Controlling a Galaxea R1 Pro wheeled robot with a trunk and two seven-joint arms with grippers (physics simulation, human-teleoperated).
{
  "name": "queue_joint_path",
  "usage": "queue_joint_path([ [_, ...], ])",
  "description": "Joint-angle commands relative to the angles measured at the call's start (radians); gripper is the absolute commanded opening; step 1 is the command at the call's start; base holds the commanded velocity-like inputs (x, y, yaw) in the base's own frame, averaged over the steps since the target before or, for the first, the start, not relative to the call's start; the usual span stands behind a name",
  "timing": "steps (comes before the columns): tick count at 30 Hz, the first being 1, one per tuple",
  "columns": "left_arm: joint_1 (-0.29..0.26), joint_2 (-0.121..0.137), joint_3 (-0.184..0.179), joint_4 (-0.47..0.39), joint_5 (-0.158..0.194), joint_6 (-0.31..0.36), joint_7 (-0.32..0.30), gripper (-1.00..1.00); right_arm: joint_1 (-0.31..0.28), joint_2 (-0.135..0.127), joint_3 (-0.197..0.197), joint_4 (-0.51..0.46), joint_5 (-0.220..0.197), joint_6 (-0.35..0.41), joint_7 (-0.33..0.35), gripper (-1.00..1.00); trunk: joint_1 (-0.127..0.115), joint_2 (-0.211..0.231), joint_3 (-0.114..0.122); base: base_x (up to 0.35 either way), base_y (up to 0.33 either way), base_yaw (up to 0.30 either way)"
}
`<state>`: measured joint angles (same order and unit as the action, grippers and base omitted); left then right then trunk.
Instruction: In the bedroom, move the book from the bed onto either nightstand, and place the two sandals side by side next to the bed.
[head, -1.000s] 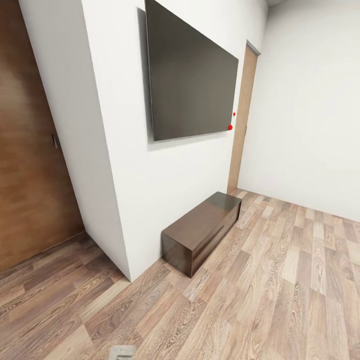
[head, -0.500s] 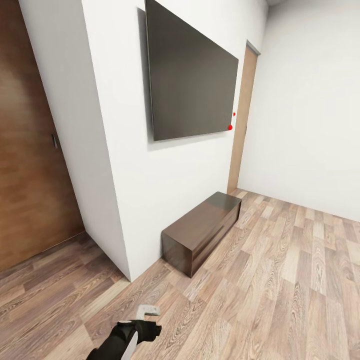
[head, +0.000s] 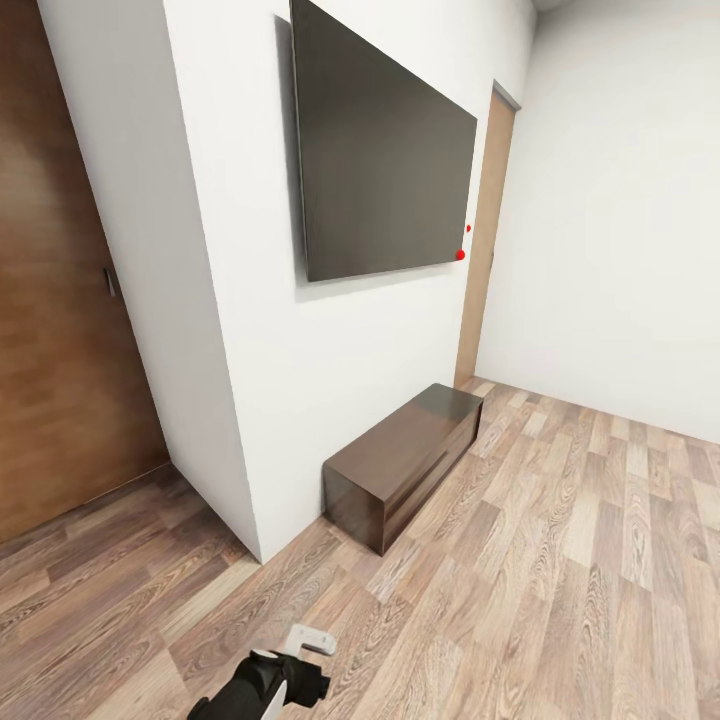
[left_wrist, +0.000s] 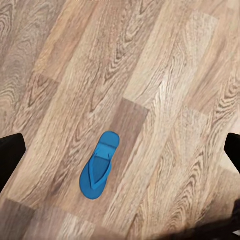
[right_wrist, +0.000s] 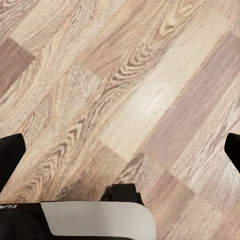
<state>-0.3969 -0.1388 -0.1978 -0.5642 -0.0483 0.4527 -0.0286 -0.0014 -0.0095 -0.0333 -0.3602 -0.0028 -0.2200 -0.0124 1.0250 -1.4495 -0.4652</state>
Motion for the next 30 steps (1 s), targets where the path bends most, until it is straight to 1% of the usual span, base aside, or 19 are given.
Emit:
queue_joint_path([
  [1, 0.0, -0.002, -0.003, -0.005, -0.005, 0.005, -0.003, 1.0, 0.0, 0.0, -0.002, 0.0, 0.0, -0.002, 0.0, 1.0, 0.0, -0.001, -0.001, 0.0, 0.0, 0.0],
  [8, 0.0, -0.008, -0.007, -0.014, -0.003, 0.006, -0.004, 1.0, 0.0, 0.0, -0.002, 0.0, 0.0, -0.002, -0.001, 1.0, 0.0, -0.001, -0.001, 0.0, 0.0, 0.0],
  [18, 0.0, -0.004, -0.007, -0.014, -0.002, 0.01, -0.002, 1.0, 0.0, 0.0, -0.002, 0.0, 0.0, -0.002, 0.0, 1.0, 0.0, -0.001, -0.001, 0.0, 0.0, 0.0],
  [30, 0.0, -0.004, -0.008, -0.013, -0.003, 0.01, -0.002, 1.0, 0.0, 0.0, -0.002, 0.001, 0.0, -0.002, 0.0, 1.0, 0.046, -0.085, -0.039, 0.0, 0.0, 0.0],
])
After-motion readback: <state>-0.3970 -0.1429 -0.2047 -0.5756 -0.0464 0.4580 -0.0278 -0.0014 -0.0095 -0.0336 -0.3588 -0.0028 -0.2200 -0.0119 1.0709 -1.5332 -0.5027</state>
